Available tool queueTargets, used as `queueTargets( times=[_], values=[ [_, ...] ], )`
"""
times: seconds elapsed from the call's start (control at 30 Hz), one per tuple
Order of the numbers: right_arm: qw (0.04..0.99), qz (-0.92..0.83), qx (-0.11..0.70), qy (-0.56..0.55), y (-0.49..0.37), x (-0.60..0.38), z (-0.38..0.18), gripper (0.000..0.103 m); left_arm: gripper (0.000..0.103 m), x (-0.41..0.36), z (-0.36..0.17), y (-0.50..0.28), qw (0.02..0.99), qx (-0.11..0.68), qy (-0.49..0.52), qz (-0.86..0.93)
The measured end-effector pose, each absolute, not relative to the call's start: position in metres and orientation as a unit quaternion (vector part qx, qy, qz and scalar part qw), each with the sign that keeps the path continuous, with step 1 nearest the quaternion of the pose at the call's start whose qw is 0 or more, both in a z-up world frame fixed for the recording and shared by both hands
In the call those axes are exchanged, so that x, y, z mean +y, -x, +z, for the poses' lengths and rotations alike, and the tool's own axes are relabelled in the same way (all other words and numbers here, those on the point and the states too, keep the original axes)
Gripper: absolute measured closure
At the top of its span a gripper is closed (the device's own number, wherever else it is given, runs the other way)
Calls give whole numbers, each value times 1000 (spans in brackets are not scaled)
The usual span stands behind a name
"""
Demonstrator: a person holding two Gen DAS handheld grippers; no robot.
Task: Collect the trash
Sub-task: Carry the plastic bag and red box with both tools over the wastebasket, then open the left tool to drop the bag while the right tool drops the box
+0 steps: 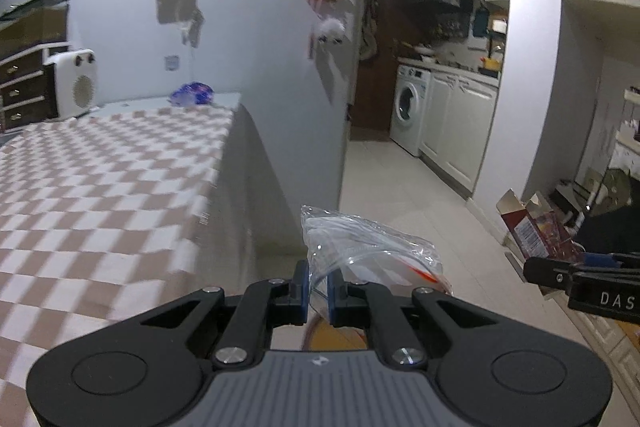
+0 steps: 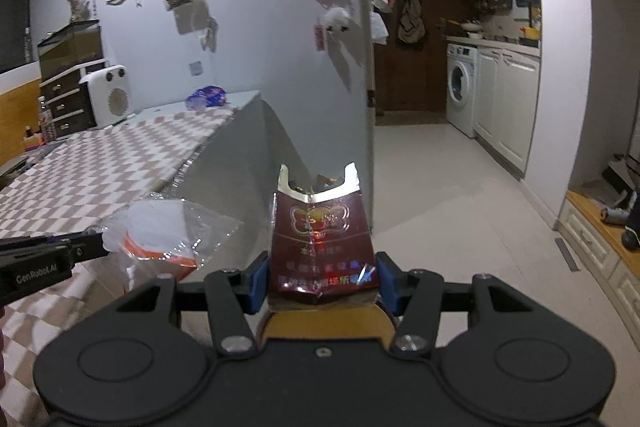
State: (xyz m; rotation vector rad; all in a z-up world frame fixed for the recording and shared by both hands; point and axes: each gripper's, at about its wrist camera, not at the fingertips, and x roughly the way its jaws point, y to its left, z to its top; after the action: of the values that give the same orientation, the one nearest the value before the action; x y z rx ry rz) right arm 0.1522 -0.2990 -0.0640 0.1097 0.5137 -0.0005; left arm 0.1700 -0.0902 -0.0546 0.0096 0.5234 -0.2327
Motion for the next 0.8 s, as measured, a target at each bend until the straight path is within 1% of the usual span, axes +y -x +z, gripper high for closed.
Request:
queueTargets(
  times=[0.2,0.43,0.6,0.8],
  values=[
    [959,-13,278,-61,-161,-326,-88,48,94,-131,-82,-193,948,290,-22,-128],
    [948,-21,308,-74,-180,-354,-120,48,94,-176,-128,-226,930,341,-41,-133],
    [940,-22,331,-76,-199,-365,-147,48,94,-193,-168,-255,914,383,-41,-127],
    [928,-16,367,-70,-227,-369,-182,48,94,-196,-214,-289,897,424,-49,-116]
  ],
)
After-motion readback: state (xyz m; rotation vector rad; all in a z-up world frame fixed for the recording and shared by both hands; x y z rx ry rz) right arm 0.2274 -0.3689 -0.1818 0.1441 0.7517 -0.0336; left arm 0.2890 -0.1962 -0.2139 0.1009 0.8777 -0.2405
